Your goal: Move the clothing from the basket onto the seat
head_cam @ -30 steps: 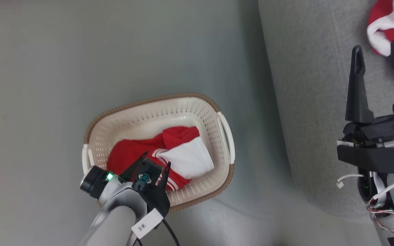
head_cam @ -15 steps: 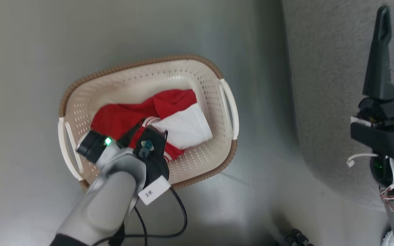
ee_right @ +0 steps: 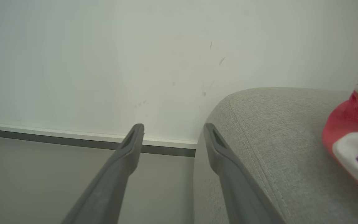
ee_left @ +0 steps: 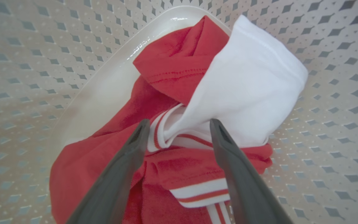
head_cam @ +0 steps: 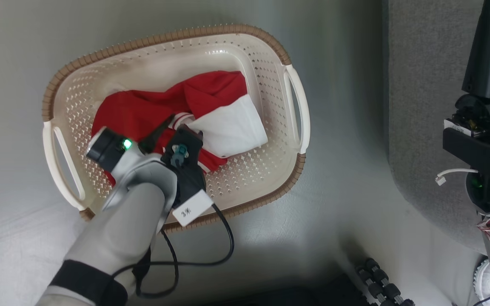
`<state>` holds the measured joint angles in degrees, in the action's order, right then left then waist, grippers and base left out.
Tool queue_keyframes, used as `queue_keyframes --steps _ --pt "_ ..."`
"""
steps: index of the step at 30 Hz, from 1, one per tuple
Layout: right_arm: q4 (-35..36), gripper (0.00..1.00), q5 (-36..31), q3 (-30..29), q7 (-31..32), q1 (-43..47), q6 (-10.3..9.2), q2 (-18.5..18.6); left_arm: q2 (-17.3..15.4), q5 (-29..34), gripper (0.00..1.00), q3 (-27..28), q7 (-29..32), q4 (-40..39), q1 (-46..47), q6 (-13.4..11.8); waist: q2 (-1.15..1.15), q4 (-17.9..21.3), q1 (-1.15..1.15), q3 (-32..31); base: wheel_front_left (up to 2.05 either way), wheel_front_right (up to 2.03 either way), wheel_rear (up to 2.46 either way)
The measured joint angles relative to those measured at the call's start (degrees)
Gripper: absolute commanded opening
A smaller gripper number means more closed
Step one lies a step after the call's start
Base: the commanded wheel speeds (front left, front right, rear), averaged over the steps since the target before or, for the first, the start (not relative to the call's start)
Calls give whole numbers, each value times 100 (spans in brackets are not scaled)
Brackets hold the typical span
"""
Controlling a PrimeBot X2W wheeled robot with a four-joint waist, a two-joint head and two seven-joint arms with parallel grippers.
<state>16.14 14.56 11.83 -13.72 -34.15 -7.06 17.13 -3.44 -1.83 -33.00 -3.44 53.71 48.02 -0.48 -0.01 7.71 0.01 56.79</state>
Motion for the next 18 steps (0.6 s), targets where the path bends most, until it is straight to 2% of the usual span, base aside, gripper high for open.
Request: queue_keyframes --steps 7,8,9,10,11,18 --pt "-5 100 -48 108 -7 -101 0 -43 11 112 100 42 -68 342 374 -167 0 60 -1 236 0 0 0" --pt "-18 100 -48 107 -8 -118 0 -43 10 147 87 42 -69 385 387 -182 0 71 -1 251 0 0 0" --pt "-29 100 -49 107 -8 -135 0 -43 14 155 48 41 -69 433 402 -204 0 79 -1 261 0 0 0" --pt "-41 100 -49 107 -10 -151 0 -43 16 154 31 44 -73 470 420 -204 0 85 -1 269 0 0 0" --pt "-68 100 -51 108 -32 -163 0 -43 16 154 0 46 -108 499 438 -205 0 90 -1 273 0 0 0" --pt "-416 100 -65 154 -56 -176 11 -116 42 62 0 78 -421 639 437 -197 1 74 -1 144 0 0 0"
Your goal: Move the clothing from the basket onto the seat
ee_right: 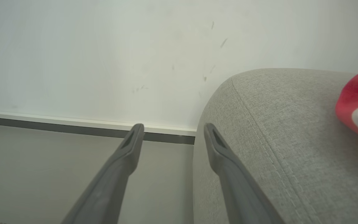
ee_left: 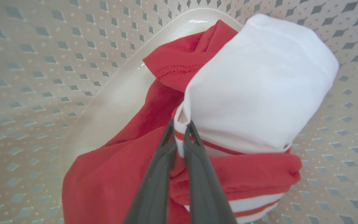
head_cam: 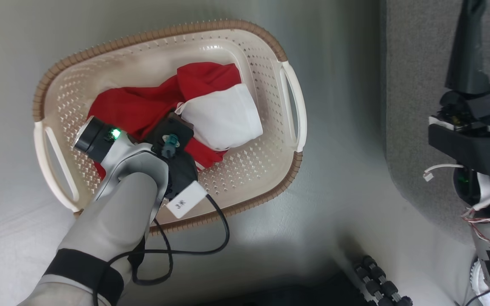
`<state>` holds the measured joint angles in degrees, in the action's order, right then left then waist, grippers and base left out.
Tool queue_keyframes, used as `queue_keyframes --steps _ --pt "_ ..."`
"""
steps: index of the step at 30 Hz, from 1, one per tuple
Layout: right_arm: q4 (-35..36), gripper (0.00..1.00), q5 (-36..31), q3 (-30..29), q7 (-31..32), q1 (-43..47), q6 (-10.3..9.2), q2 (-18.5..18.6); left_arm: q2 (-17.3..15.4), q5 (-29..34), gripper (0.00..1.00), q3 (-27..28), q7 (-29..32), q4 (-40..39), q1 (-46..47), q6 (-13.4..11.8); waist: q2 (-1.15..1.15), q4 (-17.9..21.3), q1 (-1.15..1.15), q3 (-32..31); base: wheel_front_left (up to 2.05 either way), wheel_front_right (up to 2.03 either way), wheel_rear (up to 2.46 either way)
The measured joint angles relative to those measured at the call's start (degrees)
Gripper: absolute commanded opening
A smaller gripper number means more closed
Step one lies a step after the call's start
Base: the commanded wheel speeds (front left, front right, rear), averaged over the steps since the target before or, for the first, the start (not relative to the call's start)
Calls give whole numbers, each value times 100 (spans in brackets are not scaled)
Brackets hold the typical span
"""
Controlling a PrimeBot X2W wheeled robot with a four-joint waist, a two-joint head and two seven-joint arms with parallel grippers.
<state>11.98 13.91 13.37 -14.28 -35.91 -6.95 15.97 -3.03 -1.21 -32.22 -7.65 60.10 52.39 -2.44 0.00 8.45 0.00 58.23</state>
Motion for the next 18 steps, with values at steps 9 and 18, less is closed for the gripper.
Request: queue_keyframes --steps 9,18 --pt "-744 100 10 78 -7 -13 144 -36 51 -526 0 229 -583 -179 -49 245 0 -88 0 -458 0 0 0" --pt "-1407 100 68 125 -43 99 275 -80 64 -910 0 361 -665 -692 -174 505 0 -242 -1 -1132 0 0 0"
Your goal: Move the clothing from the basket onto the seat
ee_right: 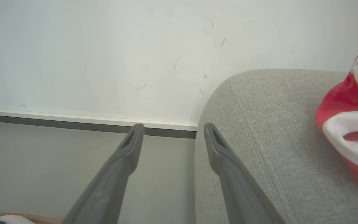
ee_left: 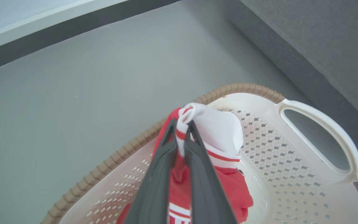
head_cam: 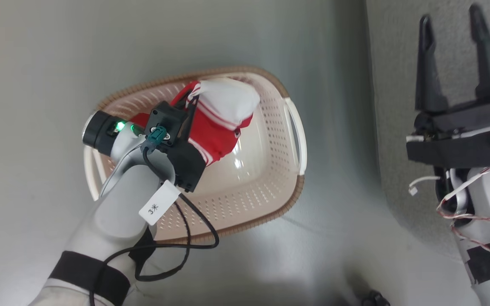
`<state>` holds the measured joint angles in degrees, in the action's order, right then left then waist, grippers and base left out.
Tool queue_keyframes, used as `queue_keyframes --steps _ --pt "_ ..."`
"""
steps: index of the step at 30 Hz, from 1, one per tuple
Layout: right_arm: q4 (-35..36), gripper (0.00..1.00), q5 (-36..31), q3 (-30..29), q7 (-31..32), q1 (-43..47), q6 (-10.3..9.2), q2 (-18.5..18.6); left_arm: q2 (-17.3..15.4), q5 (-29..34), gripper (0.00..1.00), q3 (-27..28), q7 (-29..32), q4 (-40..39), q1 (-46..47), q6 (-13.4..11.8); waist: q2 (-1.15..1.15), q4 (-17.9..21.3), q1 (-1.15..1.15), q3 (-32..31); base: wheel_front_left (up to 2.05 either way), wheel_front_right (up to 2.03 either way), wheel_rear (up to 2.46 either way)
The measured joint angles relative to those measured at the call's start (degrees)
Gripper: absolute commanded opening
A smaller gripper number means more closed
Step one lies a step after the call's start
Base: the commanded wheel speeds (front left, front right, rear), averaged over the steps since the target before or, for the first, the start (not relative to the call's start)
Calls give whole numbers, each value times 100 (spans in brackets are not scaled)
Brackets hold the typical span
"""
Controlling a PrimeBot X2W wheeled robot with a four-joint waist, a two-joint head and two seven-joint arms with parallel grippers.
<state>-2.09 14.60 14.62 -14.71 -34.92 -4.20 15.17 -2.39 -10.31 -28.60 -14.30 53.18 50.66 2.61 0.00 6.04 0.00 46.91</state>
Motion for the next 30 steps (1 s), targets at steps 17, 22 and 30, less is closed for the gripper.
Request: queue_keyframes --steps 17,22,30 --pt "-1005 100 56 226 0 183 309 -158 16 -366 0 -15 -1 -1421 -80 201 0 -383 0 -1412 0 0 0" --pt "-1282 100 56 314 0 196 406 -221 21 -381 0 8 -1 -1586 -36 253 0 -469 -1 -1844 0 0 0" --pt "-1649 100 52 413 0 277 538 -259 23 -501 0 31 -1 -1745 35 296 0 -556 -1 -2452 0 0 0"
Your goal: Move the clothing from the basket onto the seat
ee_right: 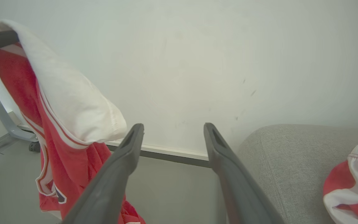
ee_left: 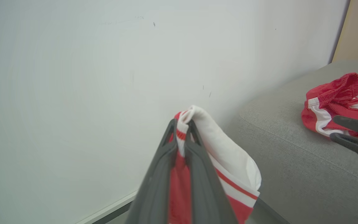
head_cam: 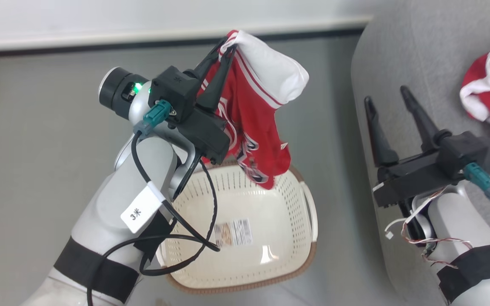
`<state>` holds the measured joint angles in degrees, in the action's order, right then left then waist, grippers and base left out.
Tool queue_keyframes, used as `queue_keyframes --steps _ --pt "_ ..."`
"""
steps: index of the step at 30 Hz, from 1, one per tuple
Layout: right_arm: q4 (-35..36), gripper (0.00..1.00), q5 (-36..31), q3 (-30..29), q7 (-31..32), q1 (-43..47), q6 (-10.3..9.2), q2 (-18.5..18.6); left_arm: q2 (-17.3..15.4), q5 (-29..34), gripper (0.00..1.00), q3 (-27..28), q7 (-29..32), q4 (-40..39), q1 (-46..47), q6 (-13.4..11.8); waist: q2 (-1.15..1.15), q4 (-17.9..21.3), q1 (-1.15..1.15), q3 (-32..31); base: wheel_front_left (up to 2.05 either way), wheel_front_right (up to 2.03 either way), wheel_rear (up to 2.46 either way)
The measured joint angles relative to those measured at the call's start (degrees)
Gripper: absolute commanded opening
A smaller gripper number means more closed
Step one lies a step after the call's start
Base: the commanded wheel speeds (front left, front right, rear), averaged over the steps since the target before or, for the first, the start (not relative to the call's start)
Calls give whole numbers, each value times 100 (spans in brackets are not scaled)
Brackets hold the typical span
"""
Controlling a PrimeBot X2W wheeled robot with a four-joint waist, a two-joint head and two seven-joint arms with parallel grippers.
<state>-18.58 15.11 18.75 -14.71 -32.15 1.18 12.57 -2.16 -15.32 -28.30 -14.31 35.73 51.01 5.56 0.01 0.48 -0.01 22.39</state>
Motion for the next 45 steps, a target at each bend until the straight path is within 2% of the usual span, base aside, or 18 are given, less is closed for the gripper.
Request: queue_keyframes --steps 8,16,20,29,37,45 --pt "-416 100 -7 266 0 61 223 -104 7 -358 0 -223 0 -2 40 2 0 -73 0 -691 0 0 0" --pt "-957 100 -5 619 0 400 388 -369 19 -992 0 -784 0 211 -64 -7 0 -140 0 -1468 0 0 0" --pt "-1162 100 7 801 1 618 445 -541 15 -1182 0 -1014 0 302 -224 -51 0 -157 0 -1814 0 0 0" --pt "-1408 100 9 1372 1 1026 547 -661 11 -1557 0 -1468 0 89 -494 -179 0 -186 0 -2520 0 0 0" --pt "-1767 100 9 1757 4 950 590 -689 8 -1750 0 -1842 10 -313 -552 -346 0 -311 1 -2821 0 0 0" --pt "-2295 100 125 2292 54 335 595 -746 -5 -2037 0 -2105 85 -485 -493 -505 -1 -492 2 -2869 0 0 0"
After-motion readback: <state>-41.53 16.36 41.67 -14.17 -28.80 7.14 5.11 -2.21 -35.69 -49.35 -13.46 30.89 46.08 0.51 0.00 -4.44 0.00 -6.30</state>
